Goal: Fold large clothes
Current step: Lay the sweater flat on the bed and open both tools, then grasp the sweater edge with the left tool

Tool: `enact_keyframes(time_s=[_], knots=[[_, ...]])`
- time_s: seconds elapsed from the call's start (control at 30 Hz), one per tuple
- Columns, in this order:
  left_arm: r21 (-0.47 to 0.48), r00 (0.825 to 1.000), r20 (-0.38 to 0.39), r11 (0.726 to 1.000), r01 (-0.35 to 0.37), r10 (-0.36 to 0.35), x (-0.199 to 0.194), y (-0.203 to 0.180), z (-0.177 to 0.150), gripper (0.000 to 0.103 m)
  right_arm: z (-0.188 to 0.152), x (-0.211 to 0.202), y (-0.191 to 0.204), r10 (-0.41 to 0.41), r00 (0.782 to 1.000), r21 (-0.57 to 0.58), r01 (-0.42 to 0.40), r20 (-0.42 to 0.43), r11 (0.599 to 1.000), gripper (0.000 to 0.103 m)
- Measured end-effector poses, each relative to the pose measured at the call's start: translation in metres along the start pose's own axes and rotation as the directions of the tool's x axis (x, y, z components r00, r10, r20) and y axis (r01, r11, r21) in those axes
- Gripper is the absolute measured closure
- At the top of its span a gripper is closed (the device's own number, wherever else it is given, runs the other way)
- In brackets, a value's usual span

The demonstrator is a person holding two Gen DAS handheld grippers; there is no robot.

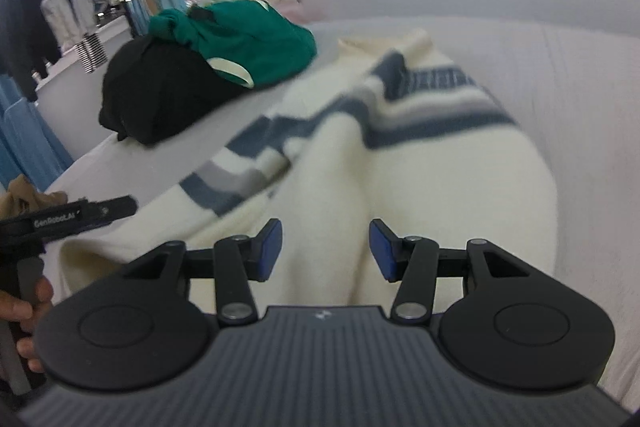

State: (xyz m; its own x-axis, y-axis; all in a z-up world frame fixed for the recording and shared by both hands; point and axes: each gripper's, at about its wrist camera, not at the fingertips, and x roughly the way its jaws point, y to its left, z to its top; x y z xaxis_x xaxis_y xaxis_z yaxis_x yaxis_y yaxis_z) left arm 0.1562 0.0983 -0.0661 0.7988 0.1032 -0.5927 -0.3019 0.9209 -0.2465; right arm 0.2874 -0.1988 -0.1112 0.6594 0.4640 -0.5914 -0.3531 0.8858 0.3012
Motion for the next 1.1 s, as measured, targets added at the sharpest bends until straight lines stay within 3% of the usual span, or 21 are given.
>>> enact_keyframes(time_s=[0.13,0.33,0.57,0.63,0.8,1.1], knots=[[-0.125,0.996,-0.022,0.988,-0.086,0.084,0.008,0.026,0.007,0.033,-0.003,0.010,-0.002,0.003,1.000,0.020,-0.003,-0.012,1.000,0.052],[-0.316,0.973,-0.086,0.921,-0.230,0.213,0.021,0.071,0.004,0.032,-0.006,0.014,-0.007,0.003,1.000,0.039,-0.003,-0.012,0.999,0.052],[-0.426,0.954,-0.185,0.856,-0.293,0.235,0.037,0.102,-0.003,0.028,-0.004,0.016,-0.011,-0.001,1.000,0.056,0.002,-0.006,0.998,0.052],[-0.437,0.945,-0.185,0.838,-0.326,0.271,0.036,0.107,-0.003,0.028,-0.006,0.018,-0.012,-0.004,1.000,0.061,0.005,-0.019,0.998,0.052],[-0.432,0.949,-0.196,0.847,-0.310,0.248,0.035,0.108,-0.006,0.030,-0.008,0.023,-0.013,-0.010,0.999,0.061,0.012,-0.040,0.998,0.052],[-0.490,0.958,-0.209,0.826,-0.278,0.198,0.033,0.117,-0.016,0.062,-0.012,0.028,-0.012,-0.037,0.998,0.040,0.039,-0.059,0.998,0.052]])
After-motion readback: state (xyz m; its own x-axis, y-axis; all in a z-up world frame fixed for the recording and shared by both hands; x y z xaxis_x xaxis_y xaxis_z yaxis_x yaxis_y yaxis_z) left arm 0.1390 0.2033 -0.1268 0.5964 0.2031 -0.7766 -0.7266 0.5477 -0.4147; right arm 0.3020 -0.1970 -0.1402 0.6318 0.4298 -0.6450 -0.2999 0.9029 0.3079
